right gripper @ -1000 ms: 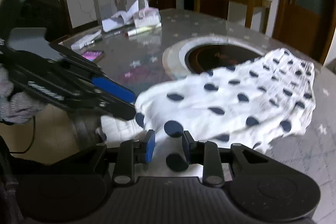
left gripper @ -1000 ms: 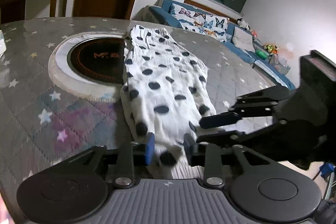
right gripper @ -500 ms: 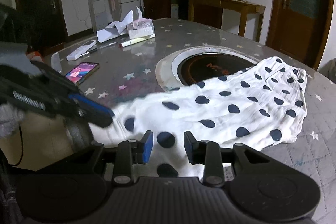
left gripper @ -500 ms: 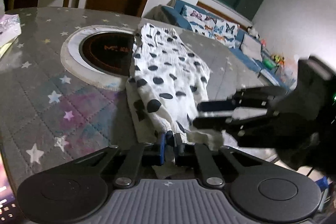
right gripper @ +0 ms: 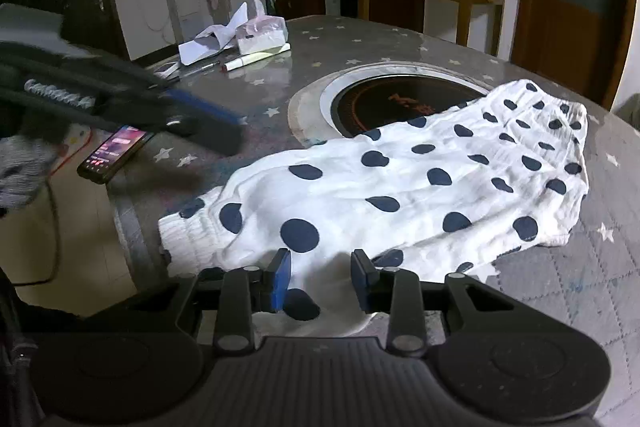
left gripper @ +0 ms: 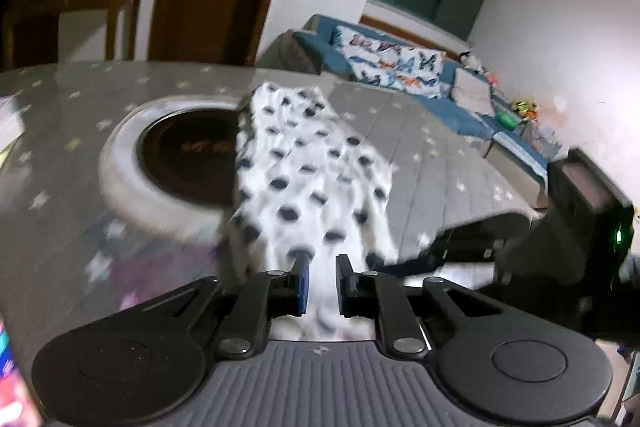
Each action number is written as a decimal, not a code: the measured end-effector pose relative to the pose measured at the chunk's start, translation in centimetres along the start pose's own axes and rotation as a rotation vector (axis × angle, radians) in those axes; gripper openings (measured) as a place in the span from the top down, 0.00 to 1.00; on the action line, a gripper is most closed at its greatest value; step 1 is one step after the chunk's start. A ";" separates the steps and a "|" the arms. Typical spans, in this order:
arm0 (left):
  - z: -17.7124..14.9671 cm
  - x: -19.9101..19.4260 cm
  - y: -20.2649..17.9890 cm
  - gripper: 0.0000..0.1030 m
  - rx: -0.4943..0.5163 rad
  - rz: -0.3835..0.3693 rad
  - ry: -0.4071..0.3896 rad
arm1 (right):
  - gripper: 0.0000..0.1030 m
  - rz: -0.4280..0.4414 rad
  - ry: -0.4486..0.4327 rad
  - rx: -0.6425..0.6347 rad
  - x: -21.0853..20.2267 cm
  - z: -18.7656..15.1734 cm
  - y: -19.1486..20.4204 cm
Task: Fold clothes
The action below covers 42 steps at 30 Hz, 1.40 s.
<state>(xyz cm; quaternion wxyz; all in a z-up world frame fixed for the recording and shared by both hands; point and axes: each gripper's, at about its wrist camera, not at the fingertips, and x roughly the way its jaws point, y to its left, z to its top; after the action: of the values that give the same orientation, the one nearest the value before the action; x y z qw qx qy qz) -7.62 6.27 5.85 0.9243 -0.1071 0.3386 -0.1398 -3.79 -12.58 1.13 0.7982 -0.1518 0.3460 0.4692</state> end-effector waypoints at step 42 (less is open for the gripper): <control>0.1 7.6 2.4 0.22 -0.145 -0.147 0.120 | 0.51 -0.349 -0.078 0.370 14.7 11.5 -31.0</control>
<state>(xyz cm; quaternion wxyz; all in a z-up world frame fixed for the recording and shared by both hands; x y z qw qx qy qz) -1.53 6.00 0.70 0.8794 -0.1898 0.3939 -0.1885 32.13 -12.52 -3.47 0.8940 -0.0426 0.3635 0.2586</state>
